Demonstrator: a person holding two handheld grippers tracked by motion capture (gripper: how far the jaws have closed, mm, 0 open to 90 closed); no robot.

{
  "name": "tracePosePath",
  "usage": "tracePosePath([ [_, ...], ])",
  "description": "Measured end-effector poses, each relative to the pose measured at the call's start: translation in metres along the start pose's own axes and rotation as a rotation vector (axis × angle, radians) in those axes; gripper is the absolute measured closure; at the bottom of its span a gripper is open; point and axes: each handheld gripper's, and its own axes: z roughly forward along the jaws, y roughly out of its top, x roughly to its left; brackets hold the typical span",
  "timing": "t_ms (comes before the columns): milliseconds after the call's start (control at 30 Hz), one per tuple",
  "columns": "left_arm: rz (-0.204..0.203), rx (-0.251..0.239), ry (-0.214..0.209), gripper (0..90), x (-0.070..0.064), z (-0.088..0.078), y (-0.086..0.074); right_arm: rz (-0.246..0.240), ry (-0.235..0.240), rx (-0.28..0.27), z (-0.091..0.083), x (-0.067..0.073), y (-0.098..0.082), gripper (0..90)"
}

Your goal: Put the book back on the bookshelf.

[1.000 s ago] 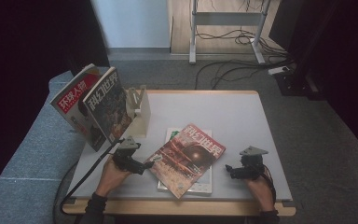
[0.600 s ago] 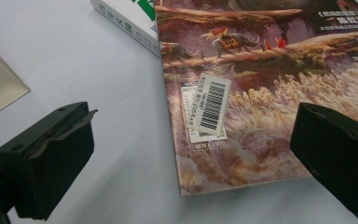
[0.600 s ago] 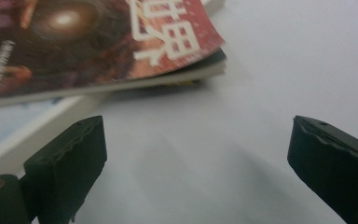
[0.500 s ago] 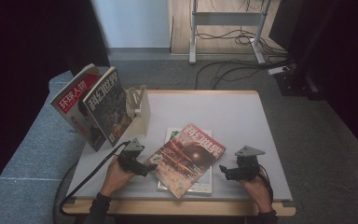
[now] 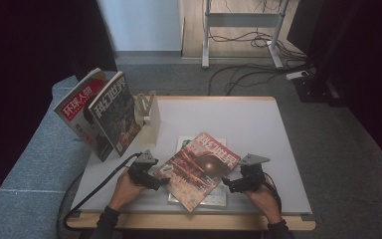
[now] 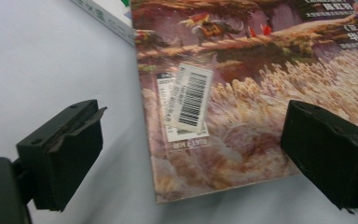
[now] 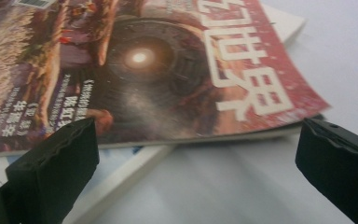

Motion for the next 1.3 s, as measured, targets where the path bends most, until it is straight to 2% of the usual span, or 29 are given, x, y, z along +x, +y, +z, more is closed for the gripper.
tracePosePath([
  [333,0.000,0.003,-0.051,11.7,-0.007,0.001,-0.001,0.017,0.036,0.027,0.014,0.003,-0.002,0.0],
  [867,0.002,0.021,-0.024,9.2,-0.016,-0.002,-0.002,0.013,0.066,0.058,0.021,-0.004,0.002,0.0],
  [1067,0.008,0.039,-0.020,8.5,-0.020,-0.004,-0.003,0.025,0.057,0.061,0.024,-0.008,0.005,0.0],
  [1300,0.026,0.052,-0.008,8.3,-0.024,-0.006,-0.003,0.012,0.039,0.070,0.029,-0.013,0.012,0.0],
])
